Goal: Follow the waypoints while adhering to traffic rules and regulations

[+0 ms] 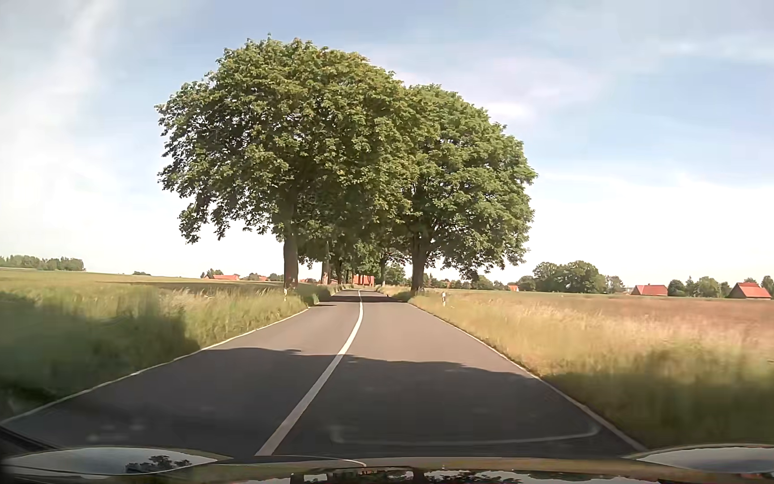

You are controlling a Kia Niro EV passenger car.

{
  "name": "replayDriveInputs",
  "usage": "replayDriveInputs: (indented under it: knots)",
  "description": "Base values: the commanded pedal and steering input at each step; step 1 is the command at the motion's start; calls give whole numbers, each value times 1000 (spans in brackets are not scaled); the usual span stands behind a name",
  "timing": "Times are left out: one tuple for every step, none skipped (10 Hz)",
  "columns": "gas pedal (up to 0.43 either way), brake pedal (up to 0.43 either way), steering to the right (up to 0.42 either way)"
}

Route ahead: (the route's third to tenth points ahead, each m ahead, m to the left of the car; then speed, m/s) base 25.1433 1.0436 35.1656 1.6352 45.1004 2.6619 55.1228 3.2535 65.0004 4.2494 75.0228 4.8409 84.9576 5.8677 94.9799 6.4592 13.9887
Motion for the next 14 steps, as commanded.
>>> replayDriveInputs:
  knots:
    - [209,0,-20]
    - [209,0,-20]
    - [209,0,-20]
    - [209,0,-20]
    - [209,0,-20]
    - [209,0,-20]
    - [209,0,-20]
    - [209,0,-20]
    - [209,0,-19]
    - [209,0,-19]
    - [209,0,-19]
    - [209,0,-18]
    - [209,0,-18]
    - [209,0,-15]
